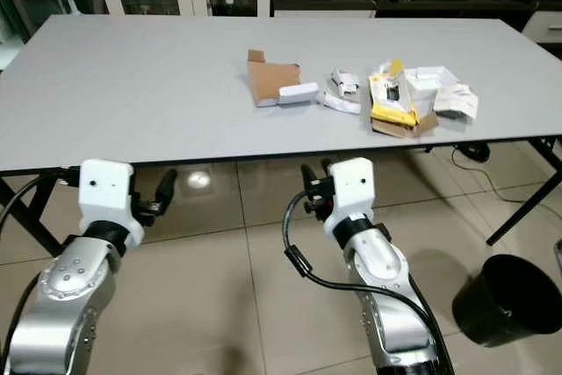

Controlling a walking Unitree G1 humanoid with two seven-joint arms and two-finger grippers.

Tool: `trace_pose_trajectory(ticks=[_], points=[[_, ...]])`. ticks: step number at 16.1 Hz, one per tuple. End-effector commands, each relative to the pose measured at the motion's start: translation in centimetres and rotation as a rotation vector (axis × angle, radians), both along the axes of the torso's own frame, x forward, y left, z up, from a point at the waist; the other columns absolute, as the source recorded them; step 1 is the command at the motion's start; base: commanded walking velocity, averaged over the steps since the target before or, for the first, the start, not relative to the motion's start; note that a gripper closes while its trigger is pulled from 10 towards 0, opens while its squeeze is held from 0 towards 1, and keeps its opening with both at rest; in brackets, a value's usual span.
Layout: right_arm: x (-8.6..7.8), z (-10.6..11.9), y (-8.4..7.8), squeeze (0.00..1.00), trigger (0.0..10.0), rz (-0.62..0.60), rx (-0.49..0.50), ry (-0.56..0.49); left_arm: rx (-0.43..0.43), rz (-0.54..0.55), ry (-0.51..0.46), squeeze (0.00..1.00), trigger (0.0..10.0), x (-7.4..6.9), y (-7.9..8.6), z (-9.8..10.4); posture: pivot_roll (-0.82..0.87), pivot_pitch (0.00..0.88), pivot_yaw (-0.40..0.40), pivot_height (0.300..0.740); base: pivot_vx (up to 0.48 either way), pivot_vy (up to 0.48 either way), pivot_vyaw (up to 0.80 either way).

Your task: Picking trash to rubbish bin

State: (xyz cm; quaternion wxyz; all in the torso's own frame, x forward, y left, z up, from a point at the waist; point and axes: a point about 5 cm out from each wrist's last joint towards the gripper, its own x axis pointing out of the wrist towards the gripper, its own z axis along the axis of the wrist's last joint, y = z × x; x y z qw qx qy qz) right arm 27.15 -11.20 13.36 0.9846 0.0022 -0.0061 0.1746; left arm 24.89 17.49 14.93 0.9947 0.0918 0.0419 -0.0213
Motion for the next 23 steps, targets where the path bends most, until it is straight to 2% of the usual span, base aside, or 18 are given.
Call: trace_pose_trajectory(ticks=[1, 12, 17, 23], points=[[0.2, -0.1, -0.6, 0.00, 10.0, -0.014, -0.011, -0.005, 0.004, -0.018, -0.020, 0.00, 10.0, 0.0, -0.6, 0.6, 0.01, 0.050, -0.057, 0.740, 0.266, 0.000, 0.00], [-0.1, -0.4, -0.9, 0.00, 10.0, -0.049, 0.003, -0.002, 0.007, -0.048, -0.029, 0.00, 10.0, 0.5, -0.6, 1.1, 0.00, 0.052, -0.025, 0.740, 0.362, 0.000, 0.00], [-0.1, -0.1, -0.7, 0.00, 10.0, -0.038, 0.022, -0.013, 0.018, -0.049, -0.028, 0.00, 10.0, 0.5, -0.4, 1.2, 0.01, 0.052, -0.023, 0.740, 0.382, 0.000, 0.66], [0.3, 0.9, -1.2, 0.00, 10.0, -0.068, 0.029, -0.045, 0.031, -0.068, -0.026, 0.00, 10.0, 0.7, -0.6, 1.1, 0.00, 0.049, -0.012, 0.740, 0.382, 0.000, 0.00]])
